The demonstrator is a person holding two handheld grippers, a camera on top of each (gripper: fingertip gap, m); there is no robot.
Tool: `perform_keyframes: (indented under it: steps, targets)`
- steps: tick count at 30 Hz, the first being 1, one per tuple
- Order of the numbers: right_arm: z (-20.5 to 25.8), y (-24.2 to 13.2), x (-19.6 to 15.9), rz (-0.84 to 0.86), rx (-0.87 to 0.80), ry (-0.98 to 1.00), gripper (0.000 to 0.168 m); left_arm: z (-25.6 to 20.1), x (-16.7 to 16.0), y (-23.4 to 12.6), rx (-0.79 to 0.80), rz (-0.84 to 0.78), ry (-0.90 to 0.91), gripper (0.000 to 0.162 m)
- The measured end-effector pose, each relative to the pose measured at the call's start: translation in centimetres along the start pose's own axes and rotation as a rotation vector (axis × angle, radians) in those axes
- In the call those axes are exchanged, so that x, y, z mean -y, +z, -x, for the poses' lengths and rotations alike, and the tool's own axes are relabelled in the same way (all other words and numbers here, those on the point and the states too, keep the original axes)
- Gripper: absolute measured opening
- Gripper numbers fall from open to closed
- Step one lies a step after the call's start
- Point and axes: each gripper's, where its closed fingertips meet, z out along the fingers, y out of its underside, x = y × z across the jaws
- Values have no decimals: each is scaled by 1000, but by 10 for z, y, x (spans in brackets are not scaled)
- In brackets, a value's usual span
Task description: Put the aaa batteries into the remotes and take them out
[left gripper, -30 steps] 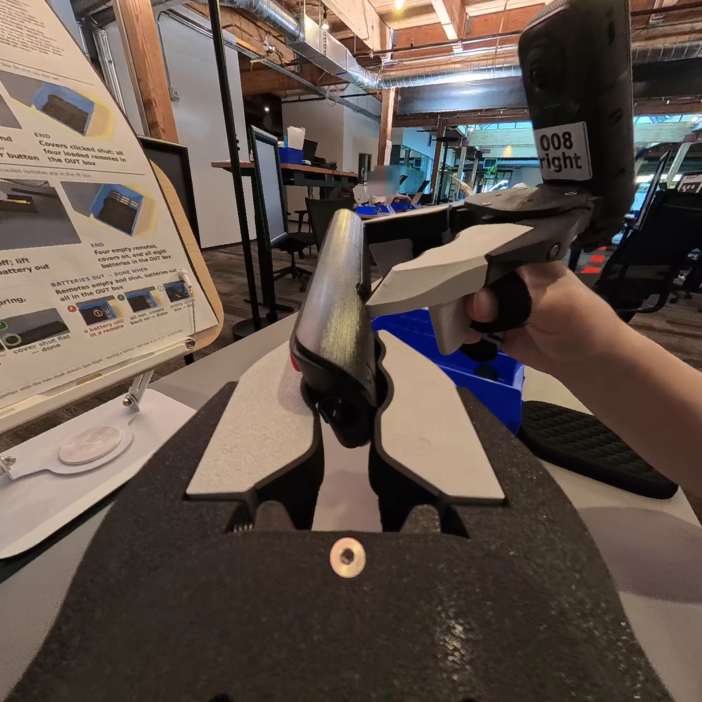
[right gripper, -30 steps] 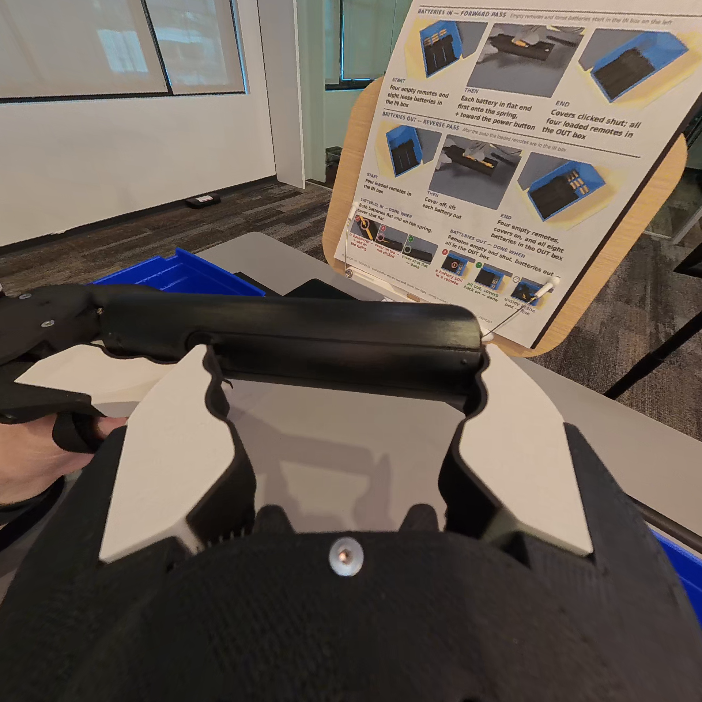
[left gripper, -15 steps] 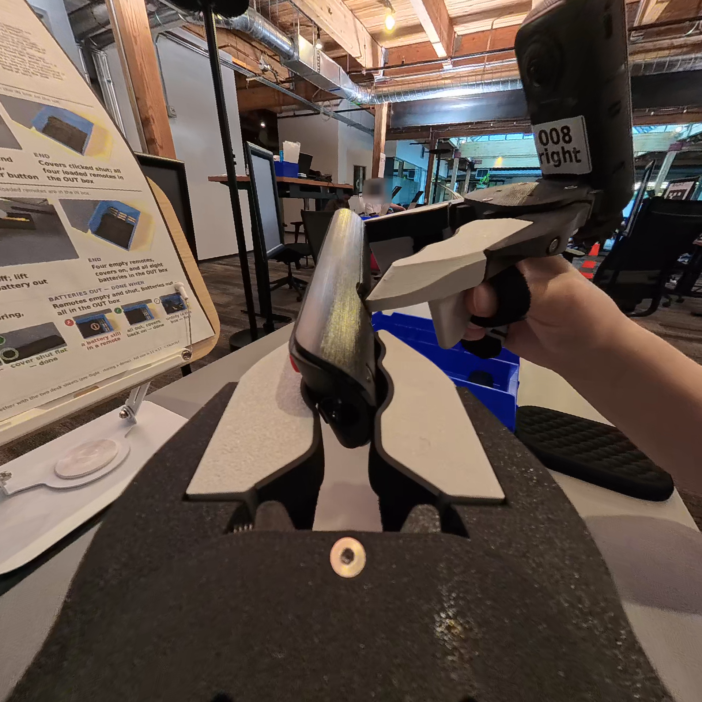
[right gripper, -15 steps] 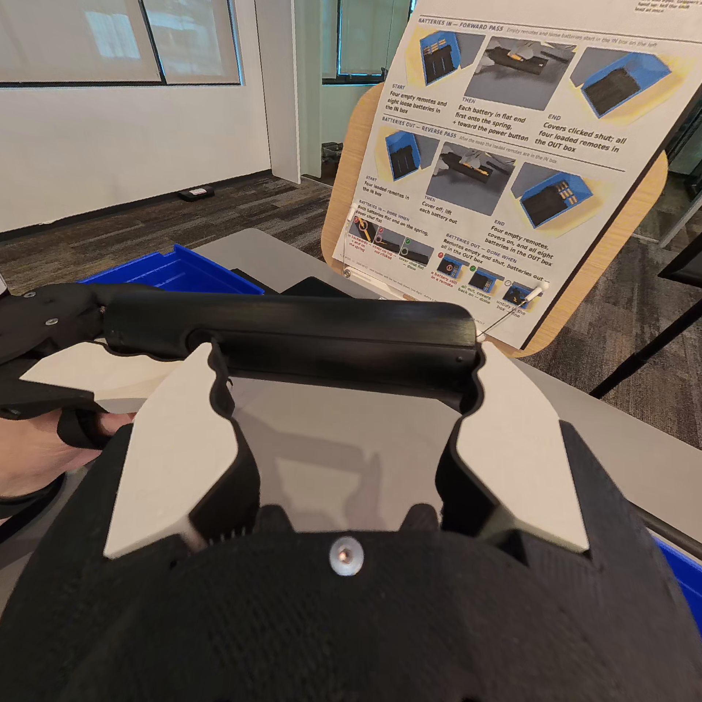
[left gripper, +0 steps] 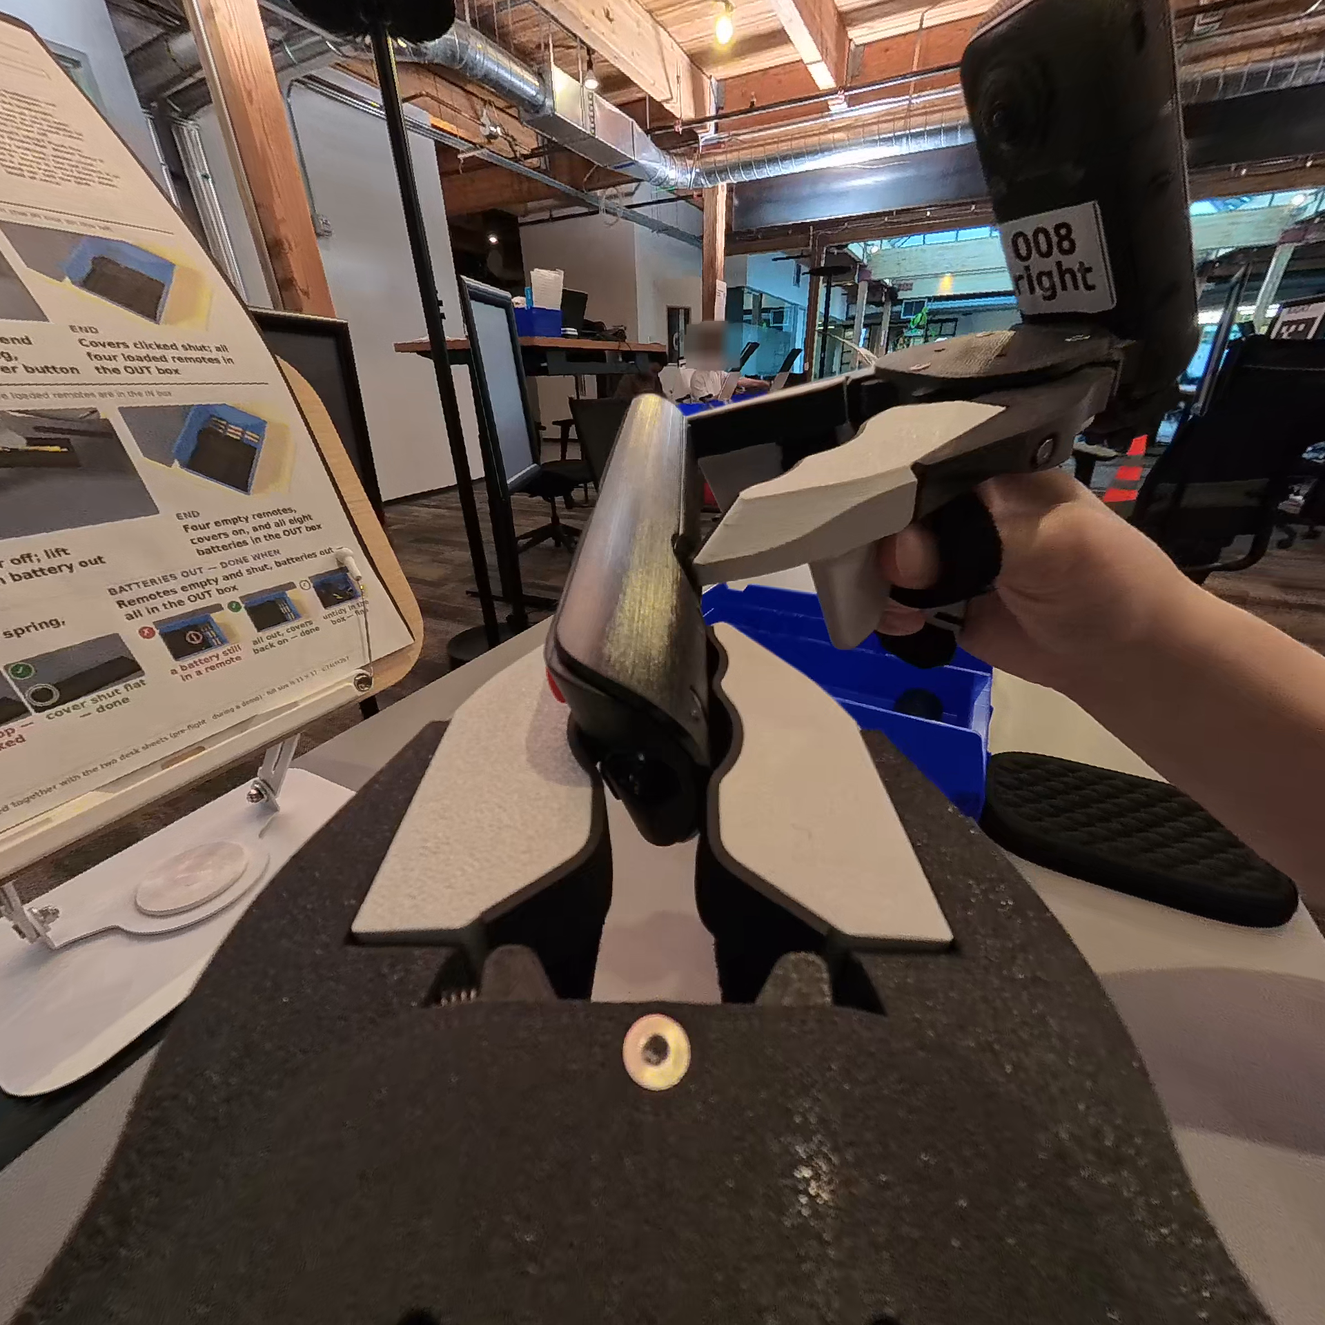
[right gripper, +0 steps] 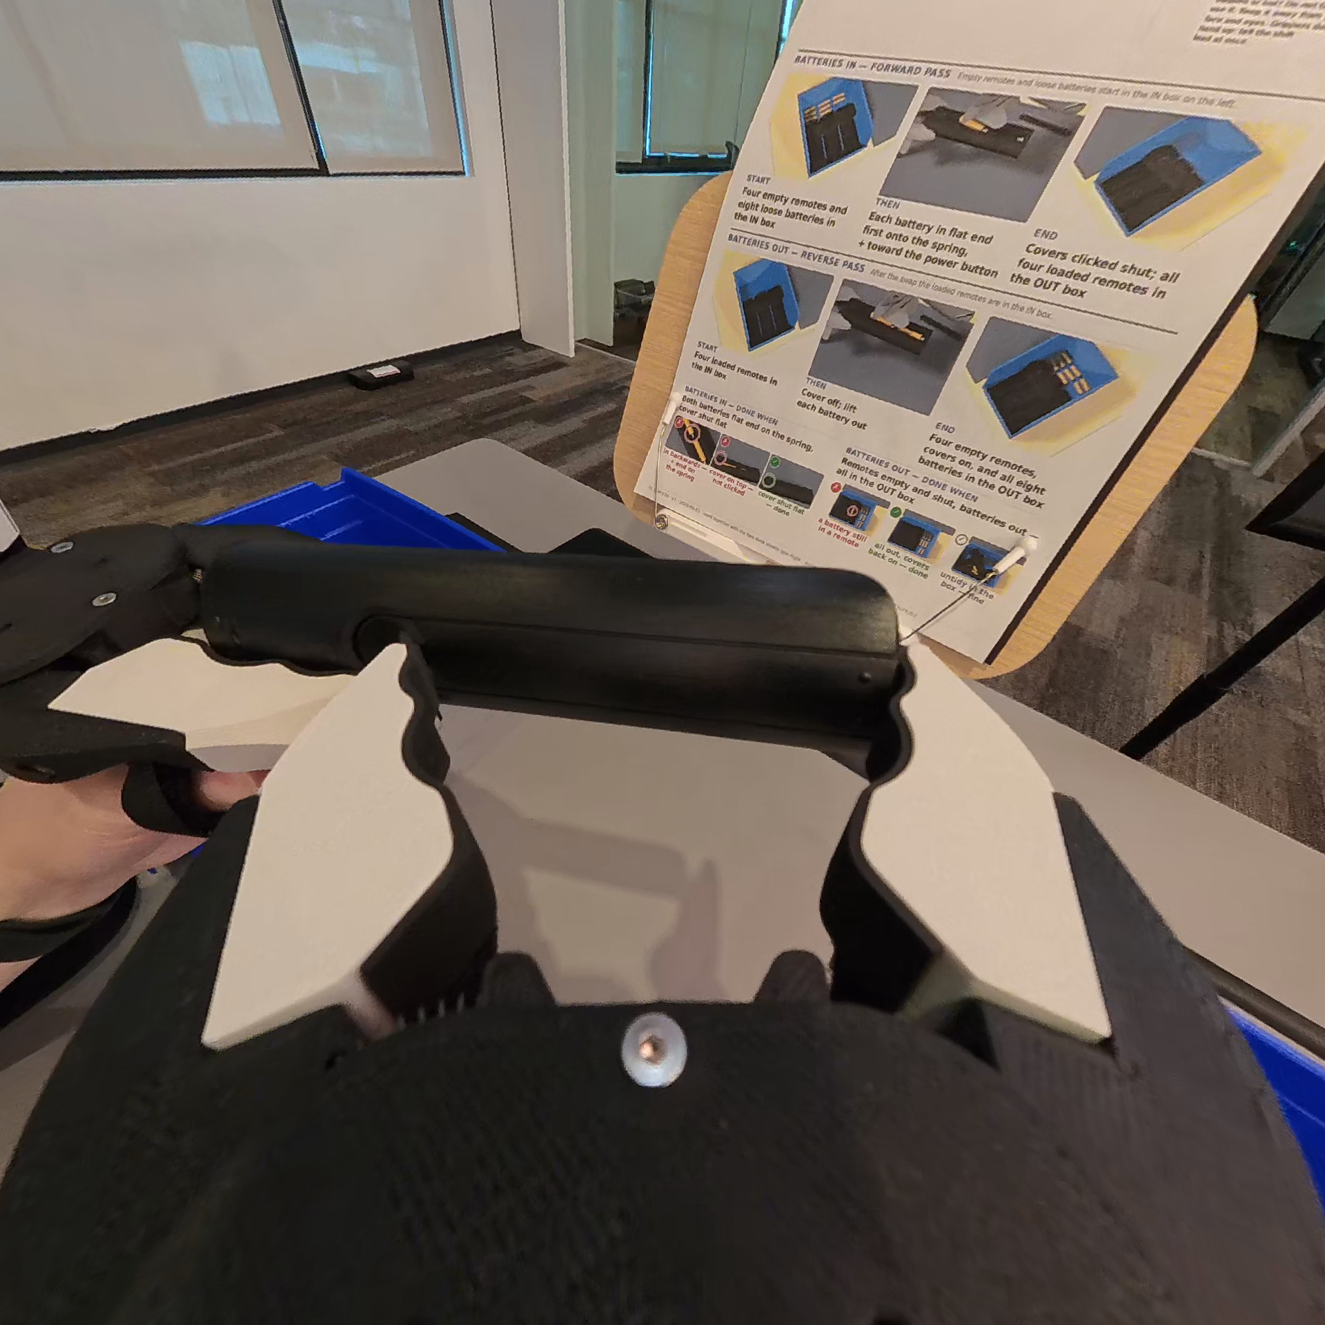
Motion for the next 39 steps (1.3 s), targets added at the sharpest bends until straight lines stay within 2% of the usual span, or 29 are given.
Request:
perform_keyframes:
  steps: [21, 31, 32, 33, 35, 36, 37, 39]
  targets:
    - [-2, 3, -2, -8, 42, -2, 118, 2, 0, -1, 26, 28, 47, 23]
    - [-8, -6, -1, -47, 88, 38, 112, 2, -1, -2, 14, 37, 43, 23]
    - [-26, -25, 19, -221, 69, 106, 84, -4, 7, -8, -88, -11, -32, 24]
    - [-43, -43, 34, -338, 33, 132, 0, -21, 14, -7, -161, -32, -42, 24]
    - [-55, -37, 23, -222, -139, -38, 0, -28, 12, 3, 71, 35, 393, 24]
    - [-59, -35, 19, -157, -182, -74, 0, -29, 10, 6, 65, 69, 311, 24]
    - [-58, -35, 16, -124, -155, -68, 0, -28, 13, 5, 14, 61, 153, 24]
    - [-53, -39, 21, -164, -53, 22, 1, -22, 19, -1, -56, 2, 49, 24]
